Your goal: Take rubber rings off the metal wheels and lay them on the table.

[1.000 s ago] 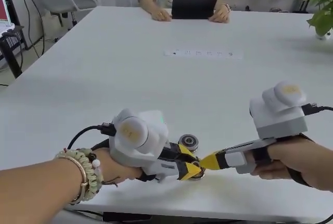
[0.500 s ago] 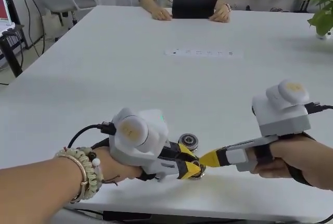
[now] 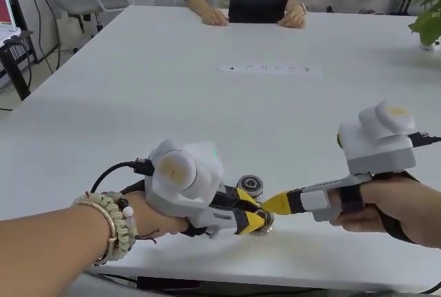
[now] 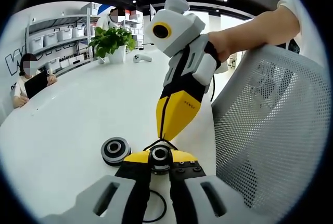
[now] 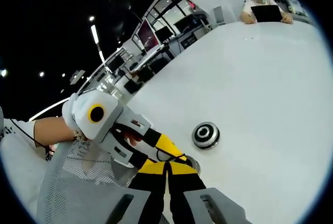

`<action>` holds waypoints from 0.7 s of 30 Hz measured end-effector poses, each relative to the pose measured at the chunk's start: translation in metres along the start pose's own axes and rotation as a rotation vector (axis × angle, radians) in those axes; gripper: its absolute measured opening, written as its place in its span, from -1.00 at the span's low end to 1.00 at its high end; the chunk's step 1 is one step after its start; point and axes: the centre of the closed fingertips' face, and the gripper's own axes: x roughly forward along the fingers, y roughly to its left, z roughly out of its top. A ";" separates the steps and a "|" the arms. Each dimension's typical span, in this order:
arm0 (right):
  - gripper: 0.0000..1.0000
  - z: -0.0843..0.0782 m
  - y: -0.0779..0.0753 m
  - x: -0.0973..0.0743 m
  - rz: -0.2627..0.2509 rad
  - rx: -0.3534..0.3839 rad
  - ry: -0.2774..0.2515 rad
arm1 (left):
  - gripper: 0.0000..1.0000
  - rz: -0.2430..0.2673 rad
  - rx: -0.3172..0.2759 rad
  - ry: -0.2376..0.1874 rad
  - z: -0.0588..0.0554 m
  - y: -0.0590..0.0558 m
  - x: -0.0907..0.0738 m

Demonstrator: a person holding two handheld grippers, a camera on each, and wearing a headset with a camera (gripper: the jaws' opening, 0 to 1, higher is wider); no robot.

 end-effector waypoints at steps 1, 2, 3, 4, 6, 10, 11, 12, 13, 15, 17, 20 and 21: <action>-1.00 0.000 -0.001 0.000 -0.005 -0.002 0.002 | -0.85 0.000 0.000 0.000 0.000 0.000 0.000; -1.00 -0.002 -0.006 0.000 -0.031 -0.007 0.007 | -0.85 0.001 0.000 0.000 0.000 0.000 0.000; -1.00 -0.002 -0.008 -0.001 -0.045 0.000 0.008 | -0.85 0.001 0.000 0.000 0.000 0.000 0.000; -1.00 -0.004 -0.012 -0.001 -0.060 0.008 0.015 | -0.85 0.002 0.000 0.000 0.000 0.000 0.000; -1.00 -0.007 -0.017 -0.002 -0.082 0.011 0.028 | -0.85 0.003 -0.004 0.001 0.000 0.000 0.000; -1.00 -0.019 -0.019 0.002 -0.104 -0.036 0.095 | -0.85 0.006 -0.007 0.008 0.000 0.000 0.001; -1.00 -0.022 -0.021 0.003 -0.114 -0.063 0.112 | -0.85 0.008 -0.005 0.011 0.000 0.000 0.001; -1.00 -0.023 -0.022 0.003 -0.119 -0.072 0.119 | -0.85 0.008 -0.005 0.013 0.000 0.000 0.001; -1.00 -0.024 -0.023 0.004 -0.119 -0.073 0.121 | -0.85 0.008 -0.004 0.015 0.000 0.000 0.001; -1.00 -0.022 -0.024 0.004 -0.117 -0.068 0.118 | -0.85 0.009 -0.002 0.020 0.001 -0.001 0.001; -1.00 -0.021 -0.024 0.003 -0.120 -0.065 0.114 | -0.85 0.010 -0.004 0.028 0.001 -0.001 0.001; -1.00 -0.021 -0.024 0.003 -0.127 -0.064 0.113 | -0.85 0.011 -0.010 0.048 0.001 -0.001 0.002; -1.00 -0.020 -0.025 0.003 -0.130 -0.065 0.111 | -0.85 0.010 -0.010 0.051 0.001 -0.001 0.001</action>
